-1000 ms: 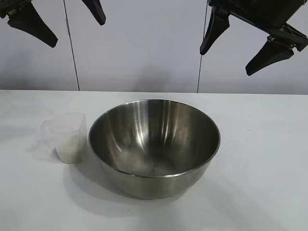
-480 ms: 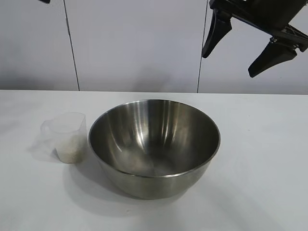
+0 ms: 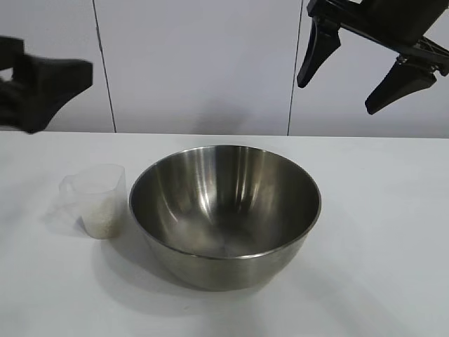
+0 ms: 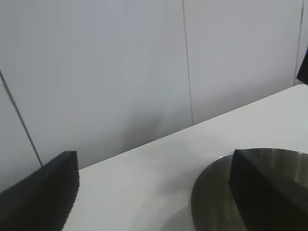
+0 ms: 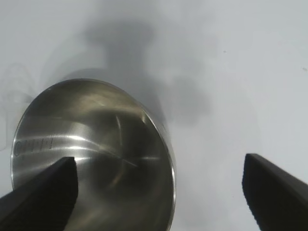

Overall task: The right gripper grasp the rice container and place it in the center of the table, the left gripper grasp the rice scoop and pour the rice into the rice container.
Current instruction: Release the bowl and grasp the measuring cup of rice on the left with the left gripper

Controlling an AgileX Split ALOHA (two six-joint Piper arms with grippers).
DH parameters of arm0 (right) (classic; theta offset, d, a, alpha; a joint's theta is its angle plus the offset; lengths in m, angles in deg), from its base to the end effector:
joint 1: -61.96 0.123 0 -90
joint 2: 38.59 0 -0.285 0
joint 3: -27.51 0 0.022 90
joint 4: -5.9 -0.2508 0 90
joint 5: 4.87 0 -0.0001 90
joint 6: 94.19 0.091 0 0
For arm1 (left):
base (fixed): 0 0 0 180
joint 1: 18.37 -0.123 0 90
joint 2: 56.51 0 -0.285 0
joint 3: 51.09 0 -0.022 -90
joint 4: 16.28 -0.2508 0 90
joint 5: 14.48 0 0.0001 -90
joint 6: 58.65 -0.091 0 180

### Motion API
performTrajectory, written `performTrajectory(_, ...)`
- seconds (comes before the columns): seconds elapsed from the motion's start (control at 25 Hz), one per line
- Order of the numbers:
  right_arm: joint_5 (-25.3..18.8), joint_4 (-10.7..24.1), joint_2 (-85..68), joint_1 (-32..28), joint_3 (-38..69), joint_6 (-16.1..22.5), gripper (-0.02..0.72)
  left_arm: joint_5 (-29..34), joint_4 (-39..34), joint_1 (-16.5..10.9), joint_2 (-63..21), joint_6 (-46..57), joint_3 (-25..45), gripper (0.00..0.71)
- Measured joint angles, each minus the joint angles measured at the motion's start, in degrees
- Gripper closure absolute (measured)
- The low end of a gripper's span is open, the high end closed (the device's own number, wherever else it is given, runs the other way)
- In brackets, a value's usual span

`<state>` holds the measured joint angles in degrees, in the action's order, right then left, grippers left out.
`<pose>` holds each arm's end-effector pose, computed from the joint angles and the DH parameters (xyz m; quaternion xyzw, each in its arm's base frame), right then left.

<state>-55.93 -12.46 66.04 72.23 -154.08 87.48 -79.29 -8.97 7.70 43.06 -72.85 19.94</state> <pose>0.3520 0.0865 0.2852 -0.0024 0.9646 0.1656 0.2051 0.1815 -0.0771 0.1352 0.2210 0.7667 -0.0328 0.6019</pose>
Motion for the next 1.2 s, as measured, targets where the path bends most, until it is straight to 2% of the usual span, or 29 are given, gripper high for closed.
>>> performTrajectory(0.2,0.0,0.0,0.0,0.0,0.0,0.0,0.061,-0.16,2.91,0.0,9.85,-1.3,-0.06,0.137)
performTrajectory(0.36,0.0,0.0,0.0,0.0,0.0,0.0,0.061,-0.43,7.47,0.0,13.94,-1.47,-0.95,0.139)
performTrajectory(1.04,-0.45,0.12,0.0,0.0,0.0,0.0,0.061,-1.17,13.65,0.0,23.54,-6.61,-11.43,0.14)
performTrajectory(1.2,-0.74,0.12,0.0,0.0,0.0,0.0,0.061,-1.17,14.13,-0.73,25.25,-7.0,-13.65,0.14)
